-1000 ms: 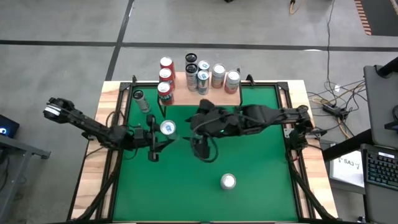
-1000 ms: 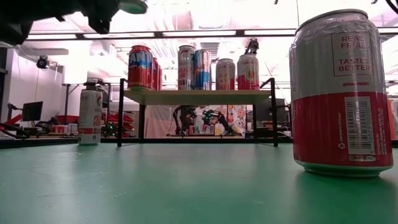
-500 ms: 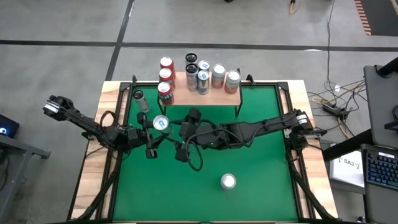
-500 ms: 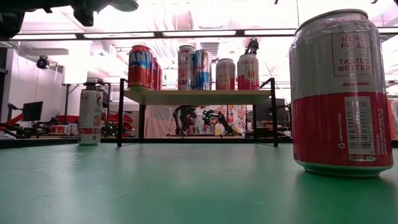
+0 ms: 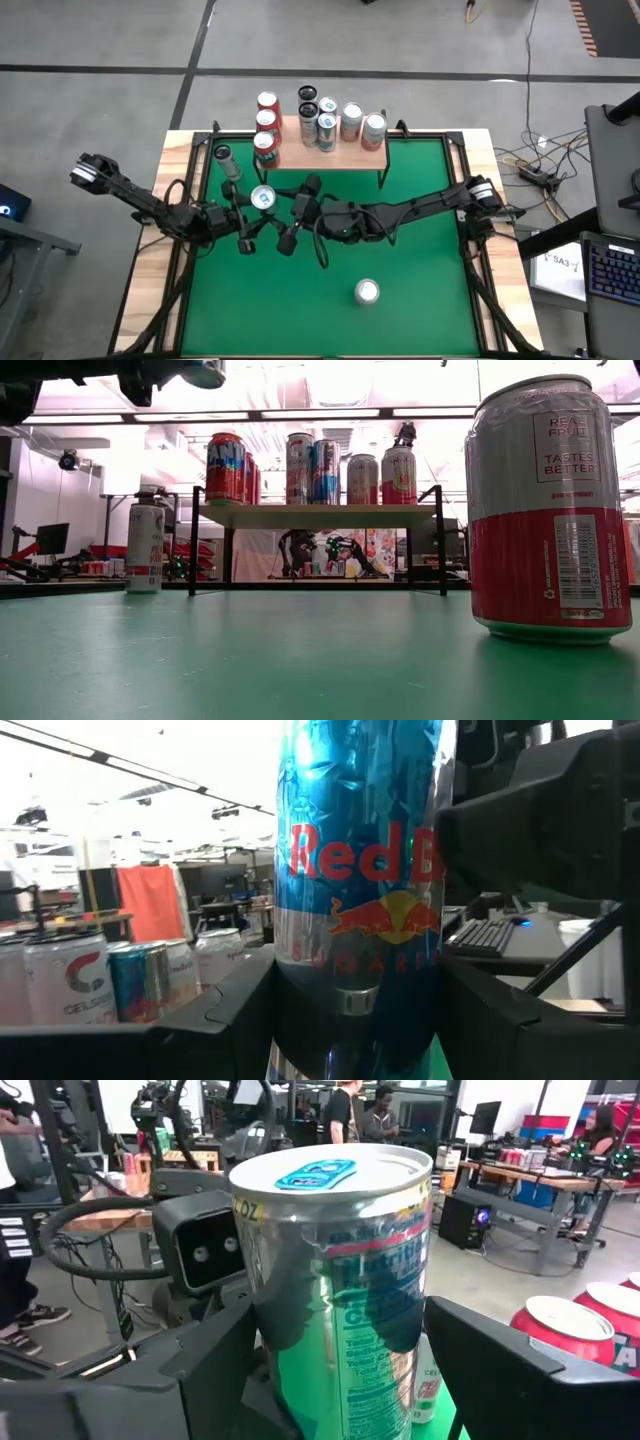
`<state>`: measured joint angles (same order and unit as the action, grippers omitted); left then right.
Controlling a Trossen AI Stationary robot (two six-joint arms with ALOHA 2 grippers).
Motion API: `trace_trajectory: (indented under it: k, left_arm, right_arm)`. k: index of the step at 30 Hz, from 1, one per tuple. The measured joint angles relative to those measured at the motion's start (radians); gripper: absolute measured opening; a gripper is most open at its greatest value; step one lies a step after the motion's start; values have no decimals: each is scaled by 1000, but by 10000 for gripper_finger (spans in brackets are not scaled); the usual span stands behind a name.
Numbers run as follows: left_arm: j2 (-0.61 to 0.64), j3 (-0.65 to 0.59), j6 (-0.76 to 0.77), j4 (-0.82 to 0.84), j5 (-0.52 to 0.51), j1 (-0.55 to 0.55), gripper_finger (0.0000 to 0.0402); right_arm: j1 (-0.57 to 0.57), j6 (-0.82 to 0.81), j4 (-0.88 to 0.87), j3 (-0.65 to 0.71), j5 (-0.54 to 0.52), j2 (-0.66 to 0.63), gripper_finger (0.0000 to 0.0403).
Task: Place canned beverage on shelf
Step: Put the blue soda can on the shelf aligned with other blue soda cans
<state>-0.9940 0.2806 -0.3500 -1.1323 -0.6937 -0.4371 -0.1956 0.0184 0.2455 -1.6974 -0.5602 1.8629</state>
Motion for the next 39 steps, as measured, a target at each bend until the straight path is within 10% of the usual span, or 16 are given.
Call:
trace_trajectory:
  k: [21, 39]
  left_arm:
    - [-20, 0, -25, -15, -53, 1, 199]
    - [-6, 0, -30, -4, -50, -1, 293]
  right_arm:
    - [28, 23, 22, 6, 47, 5, 212]
    - [55, -35, -154, 7, 27, -85, 210]
